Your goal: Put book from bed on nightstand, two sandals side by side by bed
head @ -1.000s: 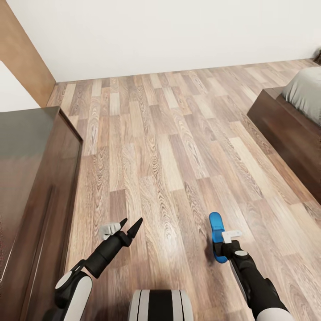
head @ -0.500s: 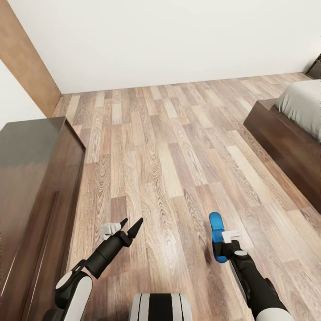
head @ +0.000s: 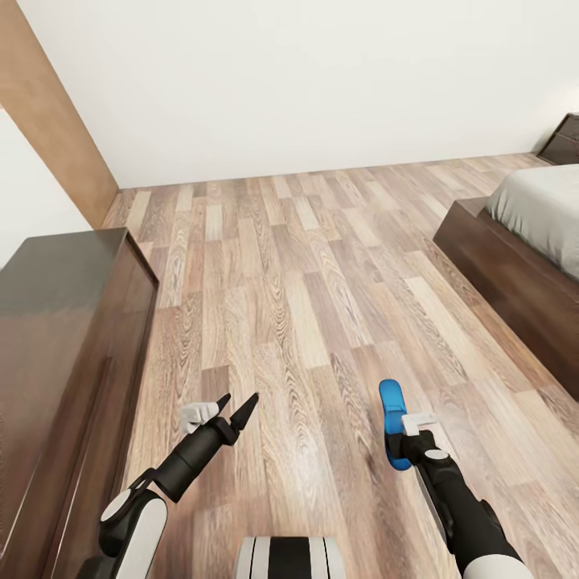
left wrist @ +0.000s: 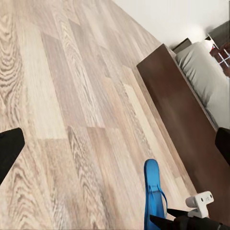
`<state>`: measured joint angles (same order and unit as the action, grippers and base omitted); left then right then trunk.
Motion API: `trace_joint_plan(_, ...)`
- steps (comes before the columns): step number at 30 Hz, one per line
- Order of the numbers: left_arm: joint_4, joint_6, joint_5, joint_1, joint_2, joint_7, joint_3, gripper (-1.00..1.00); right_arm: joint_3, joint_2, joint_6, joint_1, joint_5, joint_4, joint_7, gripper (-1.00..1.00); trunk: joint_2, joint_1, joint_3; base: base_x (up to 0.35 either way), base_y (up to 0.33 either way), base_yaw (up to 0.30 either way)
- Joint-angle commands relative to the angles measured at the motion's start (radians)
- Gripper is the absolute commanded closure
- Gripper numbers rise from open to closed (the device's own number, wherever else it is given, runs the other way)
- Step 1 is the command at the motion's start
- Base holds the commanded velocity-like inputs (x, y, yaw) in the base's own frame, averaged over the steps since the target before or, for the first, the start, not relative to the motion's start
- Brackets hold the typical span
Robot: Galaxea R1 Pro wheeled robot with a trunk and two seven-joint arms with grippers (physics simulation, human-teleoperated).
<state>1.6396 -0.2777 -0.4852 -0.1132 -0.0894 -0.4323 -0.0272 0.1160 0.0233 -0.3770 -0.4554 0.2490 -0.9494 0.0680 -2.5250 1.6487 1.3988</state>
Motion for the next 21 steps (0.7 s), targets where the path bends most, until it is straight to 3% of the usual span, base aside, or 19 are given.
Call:
trace_joint_plan(1, 0.000, -0.009, -0.010, 0.000, -0.001, -0.001, -0.001, -1.00, 0.002, 0.000, -0.005, 0.000, 0.010, -0.002, 0.007, 1.00, 0.000, -0.001, -0.003, 0.000, 0.000, 0.000)
trace_joint_plan(9, -0.014, -0.007, -0.009, 0.000, 0.001, 0.003, -0.042, -1.00, 0.001, 0.000, -0.005, 0.000, 0.008, -0.002, 0.009, 1.00, 0.002, -0.004, -0.034, 0.000, 0.000, 0.000)
trace_joint_plan(15, -0.106, -0.005, -0.002, 0.000, 0.007, 0.005, -0.046, -1.00, 0.000, 0.000, -0.006, 0.001, 0.004, 0.003, 0.013, 1.00, 0.003, -0.007, -0.057, 0.000, 0.000, 0.000)
trace_joint_plan(18, -0.150, -0.009, 0.034, 0.000, 0.036, 0.002, -0.045, -1.00, 0.000, 0.000, -0.006, 0.003, -0.012, 0.005, 0.016, 1.00, 0.004, -0.008, -0.069, 0.000, 0.000, 0.000)
trace_joint_plan(21, -0.159, -0.011, 0.071, 0.000, 0.047, 0.000, -0.045, -1.00, 0.000, 0.014, -0.006, 0.004, -0.039, 0.007, 0.035, 1.00, 0.005, -0.010, -0.081, 0.000, 0.000, 0.000)
